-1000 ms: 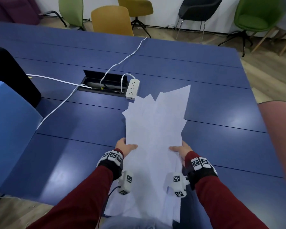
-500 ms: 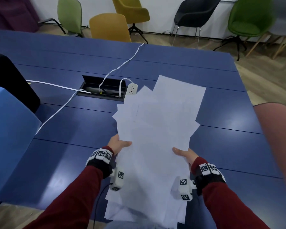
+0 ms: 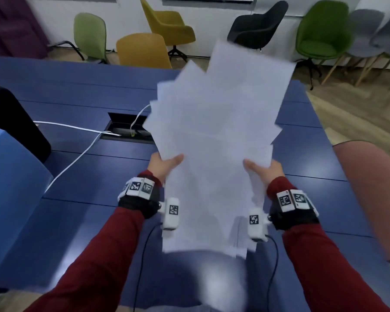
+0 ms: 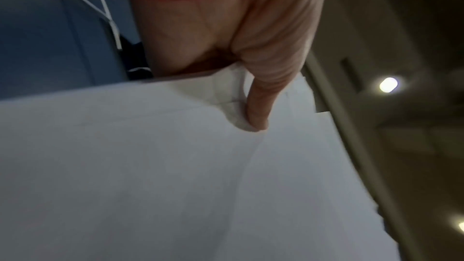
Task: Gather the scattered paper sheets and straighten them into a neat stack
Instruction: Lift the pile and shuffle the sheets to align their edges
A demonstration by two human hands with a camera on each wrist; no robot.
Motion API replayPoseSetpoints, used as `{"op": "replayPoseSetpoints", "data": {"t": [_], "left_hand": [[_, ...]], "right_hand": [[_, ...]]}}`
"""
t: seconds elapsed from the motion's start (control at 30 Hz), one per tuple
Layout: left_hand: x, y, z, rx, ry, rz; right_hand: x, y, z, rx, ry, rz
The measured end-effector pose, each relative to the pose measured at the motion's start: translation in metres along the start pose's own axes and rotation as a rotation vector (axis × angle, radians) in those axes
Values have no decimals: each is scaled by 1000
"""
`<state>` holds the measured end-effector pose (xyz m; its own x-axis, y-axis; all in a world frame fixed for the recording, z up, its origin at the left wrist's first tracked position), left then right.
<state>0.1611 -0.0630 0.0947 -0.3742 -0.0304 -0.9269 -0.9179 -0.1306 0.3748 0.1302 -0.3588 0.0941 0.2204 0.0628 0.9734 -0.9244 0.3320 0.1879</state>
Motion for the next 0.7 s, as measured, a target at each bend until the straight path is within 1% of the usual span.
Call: {"op": "replayPoseSetpoints", "data": {"t": [0.03,0.1,0.13,0.2,0.27,0.33,0.4,0.47,0.53,0.6,0.67,0.7], "left_hand": [[-19,3,1,9,42,-59],[-49,12,2,4,73,-175],[-59,16,2,15,86,-211],[-65,22,-4,64,81,-234],[-56,25,-13,109,-6,-218],[-46,24,-17,71,-81,-186],[-45,22,-18,13,-96,-155],[-53,21,-20,-2,-79,-166],[-65,24,-18,-31,-80,-188],[-67,25,-16,-47,-103,-161],[-57,21,-15,13,-96,-113],[-48,19,-16,35,-159,-63]], "right_hand": [[19,-2,5,-17,-35,69],[45,-1,11,-15,-42,146],[53,1,11,-10,-29,165],[52,3,6,31,-7,145],[42,6,0,23,-5,98],[36,5,-2,-47,-57,85],[44,6,-1,-92,-69,105],[58,4,1,-103,-90,171],[71,4,6,-92,-91,207],[78,4,11,-39,-81,212],[75,7,11,18,-36,179],[72,8,11,32,-9,177]]}}
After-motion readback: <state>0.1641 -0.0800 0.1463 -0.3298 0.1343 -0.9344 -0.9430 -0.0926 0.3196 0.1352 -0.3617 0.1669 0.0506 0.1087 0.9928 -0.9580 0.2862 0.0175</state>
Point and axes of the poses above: each hand's wrist, its own y-axis away from the middle knuckle, its own z-axis out of the back of the hand, x = y × z, the point moved 7 cm from there along -y, towards the middle knuckle, and after that the axes turned 7 degrees about z, right-handed, at the moved point
